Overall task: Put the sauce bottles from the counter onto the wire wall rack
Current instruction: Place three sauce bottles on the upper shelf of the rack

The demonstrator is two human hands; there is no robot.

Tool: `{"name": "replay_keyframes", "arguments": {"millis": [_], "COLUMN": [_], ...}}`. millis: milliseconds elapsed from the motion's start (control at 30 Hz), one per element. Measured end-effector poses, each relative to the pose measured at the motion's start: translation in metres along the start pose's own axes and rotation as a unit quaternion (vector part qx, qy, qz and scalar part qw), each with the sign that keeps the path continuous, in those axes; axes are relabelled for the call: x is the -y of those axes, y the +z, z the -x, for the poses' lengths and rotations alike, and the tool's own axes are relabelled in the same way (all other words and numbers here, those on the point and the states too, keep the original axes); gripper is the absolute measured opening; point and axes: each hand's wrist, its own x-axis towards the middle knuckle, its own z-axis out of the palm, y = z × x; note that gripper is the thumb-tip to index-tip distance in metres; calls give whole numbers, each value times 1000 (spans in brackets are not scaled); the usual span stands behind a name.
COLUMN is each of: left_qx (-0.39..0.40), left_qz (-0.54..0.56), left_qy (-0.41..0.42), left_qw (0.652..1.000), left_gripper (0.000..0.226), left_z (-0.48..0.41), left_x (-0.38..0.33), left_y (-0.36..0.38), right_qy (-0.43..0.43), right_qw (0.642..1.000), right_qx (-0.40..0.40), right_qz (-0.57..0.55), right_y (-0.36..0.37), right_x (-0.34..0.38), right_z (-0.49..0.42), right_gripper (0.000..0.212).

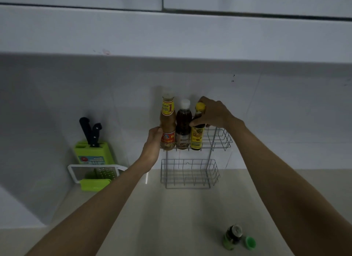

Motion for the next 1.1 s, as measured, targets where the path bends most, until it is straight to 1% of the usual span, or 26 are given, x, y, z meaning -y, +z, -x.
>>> {"name": "replay_keyframes", "arguments": {"millis": [67, 133, 200, 267, 300, 333, 400, 433, 467, 533, 600, 633, 667, 733, 800, 833, 900, 967, 1000, 1067, 1100], "left_qx": [1, 0, 0, 0, 0, 1, 3, 4, 8, 16, 20, 22, 21, 20, 20, 21, 27, 30, 30, 31, 32], "left_qz": [9, 11, 7, 5, 3, 1, 0, 1, 2, -2, -9, -11, -13, -15, -11, -11, -15, -19, -18, -12, -10], "left_qy": [0, 3, 8, 7, 6, 5, 4, 3, 3, 2, -2, -4, -5, -4, -4, -6, -10, -19, -21, -23, -26], "left_qw": [1000, 1000, 1000, 1000, 1000, 1000, 1000, 1000, 1000, 1000, 1000, 1000, 1000, 1000, 1000, 1000, 999, 999, 999, 999, 999], "left_gripper": [41, 37, 35, 39, 41, 41, 41, 41, 42, 43, 44, 44, 45, 45, 46, 46, 47, 47, 46, 46, 46], "left_z": [0, 1, 2, 2, 1, 2, 4, 4, 6, 7, 6, 6, 5, 7, 7, 8, 8, 6, 6, 5, 4], "left_x": [0, 1, 1, 2, 2, 1, 0, 0, -1, -3, -5, -6, -6, -7, -7, -8, -9, -9, -9, -10, -10], "left_y": [0, 1, 1, 1, 1, 1, 1, 1, 2, 1, 0, 0, 0, 2, 2, 2, 1, -1, -2, -3, -3], "right_qy": [18, 22, 16, 14, 17, 19, 26, 30, 32, 30, 30, 24, 23, 43, 42, 41, 38, 35, 33, 41, 50], "right_qw": [999, 998, 995, 985, 982, 984, 991, 991, 988, 982, 974, 973, 972, 971, 976, 977, 975, 970, 967, 958, 952], "right_qx": [-6, 24, 78, 108, 100, 76, 5, -15, -13, 37, 94, 102, 88, 25, -26, -31, -11, 30, 48, 76, 78], "right_qz": [-34, -53, -60, -135, -157, -162, -132, -131, -151, -184, -202, -205, -215, -235, -212, -208, -219, -237, -248, -275, -292], "right_y": [6, 12, 20, 28, 32, 36, 43, 48, 51, 48, 40, 39, 40, 46, 54, 57, 61, 61, 61, 59, 59], "right_x": [-6, -12, -18, -25, -29, -30, -30, -31, -32, -35, -42, -44, -46, -45, -46, -48, -51, -52, -52, -52, -53], "right_z": [3, 9, 15, 18, 19, 20, 21, 21, 22, 23, 23, 23, 23, 27, 27, 26, 25, 23, 23, 22, 22], "right_gripper": [56, 49, 49, 56, 59, 59, 61, 67, 75, 82, 78, 73, 68, 61, 60, 61, 71, 84, 86, 78, 73]}}
